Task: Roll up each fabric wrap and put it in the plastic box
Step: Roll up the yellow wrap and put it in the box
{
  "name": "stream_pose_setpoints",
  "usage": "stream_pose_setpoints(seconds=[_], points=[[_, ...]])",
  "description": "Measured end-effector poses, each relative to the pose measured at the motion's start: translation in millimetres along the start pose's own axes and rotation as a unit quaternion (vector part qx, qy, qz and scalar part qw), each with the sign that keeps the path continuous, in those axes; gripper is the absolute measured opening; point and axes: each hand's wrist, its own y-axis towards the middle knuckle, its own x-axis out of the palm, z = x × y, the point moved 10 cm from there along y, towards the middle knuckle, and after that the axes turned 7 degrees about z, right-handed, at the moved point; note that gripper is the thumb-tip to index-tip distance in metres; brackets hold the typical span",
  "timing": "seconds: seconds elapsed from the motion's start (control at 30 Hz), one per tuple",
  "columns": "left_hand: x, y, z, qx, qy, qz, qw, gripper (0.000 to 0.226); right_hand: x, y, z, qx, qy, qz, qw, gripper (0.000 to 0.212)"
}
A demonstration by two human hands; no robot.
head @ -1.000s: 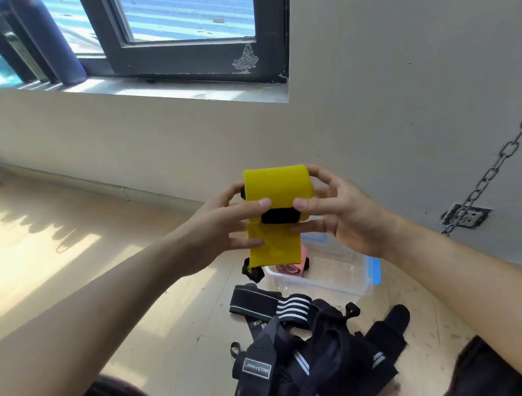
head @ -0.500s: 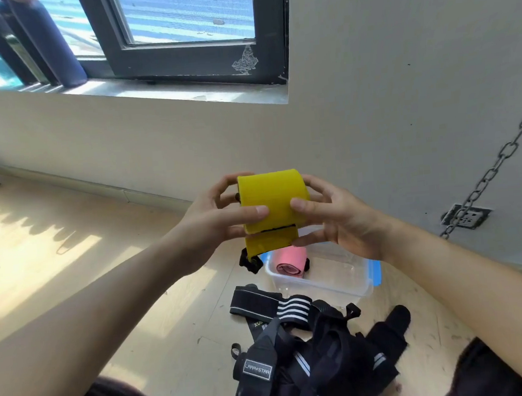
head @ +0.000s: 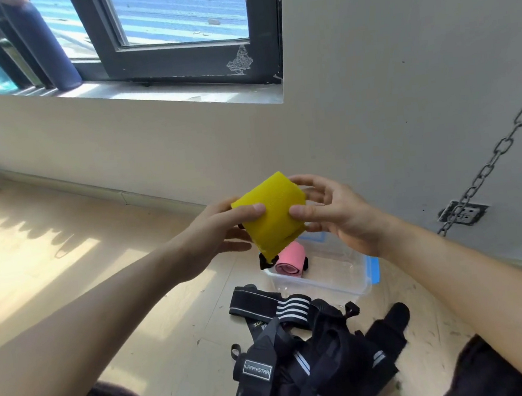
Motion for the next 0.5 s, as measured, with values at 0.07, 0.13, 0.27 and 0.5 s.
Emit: stream_pose_setpoints(seconds=[0.07,0.13,0.27,0.5], points=[[0.1,1.3,-1.1,0.001,-0.027,0.01,1.0,0.062,-2.9,2.3,4.7,0.012,-0.013,0.016,1.0,0.068],[-1.7,3.1,-1.8,0.003,-0.062,0.031,0.998,0.062,-2.9,3.3,13.7,0.035,-0.001,0.021,0.999,0.068],[-0.7,4.2,-0.3,0.013,-0.099,0.067,0.993,0.07,1.5,1.1,23.2,0.062,0.081,0.025,0.994,0.064],[6.3,8.0,-4.0,0.029,0.002,0.14,0.99,0.076,-10.2,2.9,37.5,0.058,0.153,0.123,0.979,0.048]])
